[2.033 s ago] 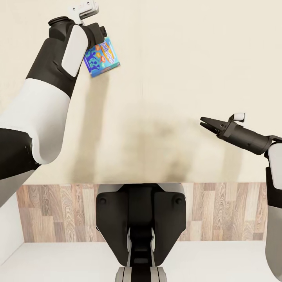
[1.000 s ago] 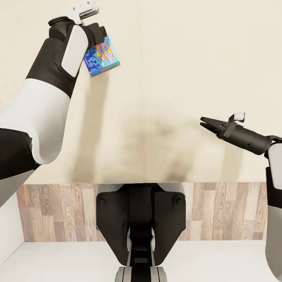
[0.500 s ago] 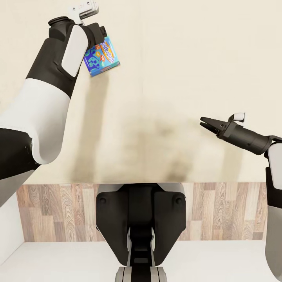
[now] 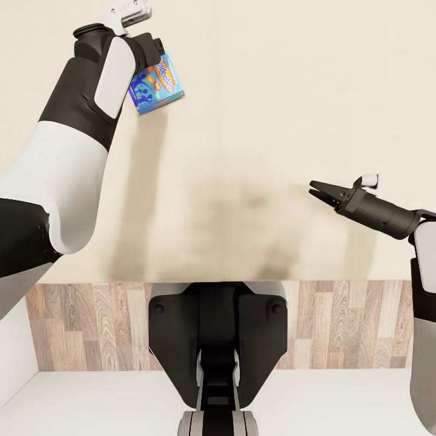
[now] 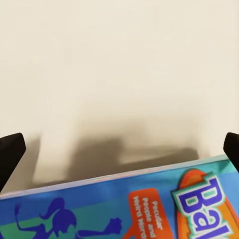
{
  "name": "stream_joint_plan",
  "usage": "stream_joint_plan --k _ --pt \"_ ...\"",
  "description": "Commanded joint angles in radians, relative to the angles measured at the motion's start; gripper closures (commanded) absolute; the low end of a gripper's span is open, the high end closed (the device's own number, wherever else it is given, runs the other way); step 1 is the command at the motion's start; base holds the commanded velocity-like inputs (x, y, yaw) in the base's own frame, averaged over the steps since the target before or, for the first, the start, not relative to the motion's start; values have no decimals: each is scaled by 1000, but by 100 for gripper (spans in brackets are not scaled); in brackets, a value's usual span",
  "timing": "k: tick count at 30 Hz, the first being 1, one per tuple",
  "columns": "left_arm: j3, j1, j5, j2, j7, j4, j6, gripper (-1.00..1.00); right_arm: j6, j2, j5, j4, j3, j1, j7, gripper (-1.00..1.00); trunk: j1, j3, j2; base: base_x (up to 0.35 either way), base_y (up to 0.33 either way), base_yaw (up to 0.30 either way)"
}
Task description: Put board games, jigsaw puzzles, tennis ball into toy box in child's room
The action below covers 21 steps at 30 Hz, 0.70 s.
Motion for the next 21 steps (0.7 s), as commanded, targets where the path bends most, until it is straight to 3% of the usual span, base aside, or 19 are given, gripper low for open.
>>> stream_joint_plan --k 1,21 --pt "-4 0 16 1 10 7 3 -100 5 0 5 0 -1 0 6 -100 1 -1 -1 0 0 0" --pt "-6 0 14 -1 10 7 3 -100 5 1 5 0 0 0 6 -100 1 -1 -1 -18 0 0"
